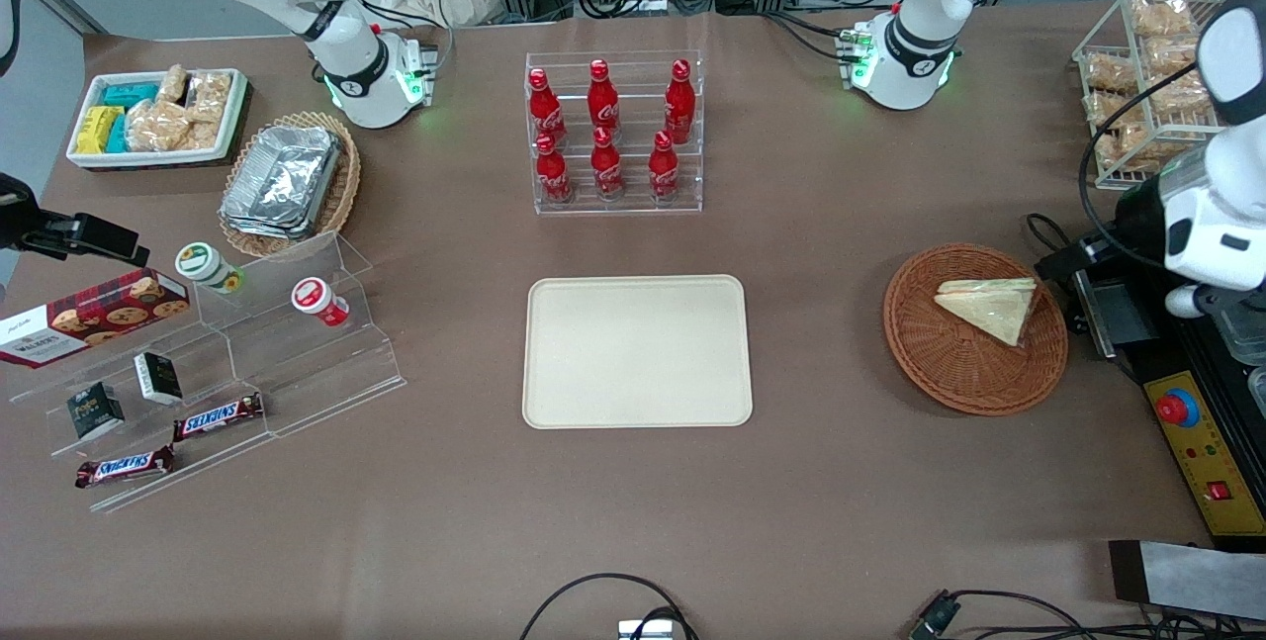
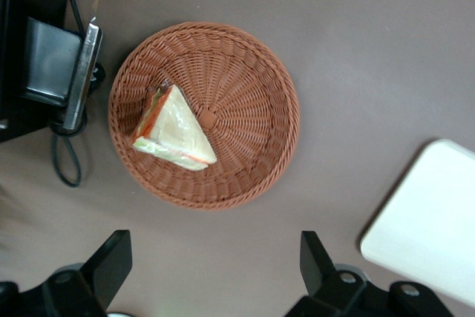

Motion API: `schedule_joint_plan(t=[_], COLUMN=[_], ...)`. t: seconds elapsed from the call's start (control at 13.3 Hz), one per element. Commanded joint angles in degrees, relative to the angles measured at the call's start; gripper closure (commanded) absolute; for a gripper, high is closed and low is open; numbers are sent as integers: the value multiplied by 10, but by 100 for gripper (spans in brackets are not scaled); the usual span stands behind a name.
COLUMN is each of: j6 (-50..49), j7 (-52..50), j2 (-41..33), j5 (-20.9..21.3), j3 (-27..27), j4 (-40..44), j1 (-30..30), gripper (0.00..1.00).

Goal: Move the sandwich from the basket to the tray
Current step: 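Move the left gripper over the wicker basket toward the wrapped sandwich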

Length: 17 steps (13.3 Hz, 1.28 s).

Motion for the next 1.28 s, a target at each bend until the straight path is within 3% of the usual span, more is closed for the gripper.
schedule_joint_plan(t=[0.0, 0.38, 1.2], j6=[117, 254, 424], j7=[-61, -99, -107], j2=[-47, -55, -36], j5=[-6, -3, -3], j3=[10, 36, 83], j4=[-124, -242, -374], j1=[3, 4, 4], gripper=[0, 0, 0])
